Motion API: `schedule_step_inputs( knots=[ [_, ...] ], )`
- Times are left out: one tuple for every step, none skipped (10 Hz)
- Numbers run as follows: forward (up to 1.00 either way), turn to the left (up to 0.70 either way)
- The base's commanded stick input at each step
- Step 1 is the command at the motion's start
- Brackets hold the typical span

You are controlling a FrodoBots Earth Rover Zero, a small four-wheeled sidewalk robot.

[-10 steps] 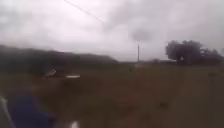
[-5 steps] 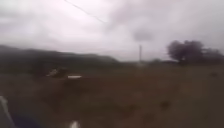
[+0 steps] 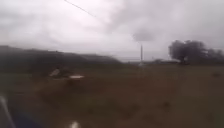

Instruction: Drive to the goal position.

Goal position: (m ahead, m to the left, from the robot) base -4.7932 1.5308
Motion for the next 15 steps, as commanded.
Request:
schedule_step_inputs(
  knots=[
    [0.0,0.7],
    [0.0,0.7],
    [0.0,0.7],
    [0.0,0.7],
    [0.0,0.7],
    [0.0,0.7],
    [0.0,0.7],
    [0.0,0.7],
    [0.0,0.7],
    [0.0,0.7],
    [0.0,0.7],
    [0.0,0.7],
    [0.0,0.7],
    [0.0,0.7],
    [0.0,0.7]
  ],
)
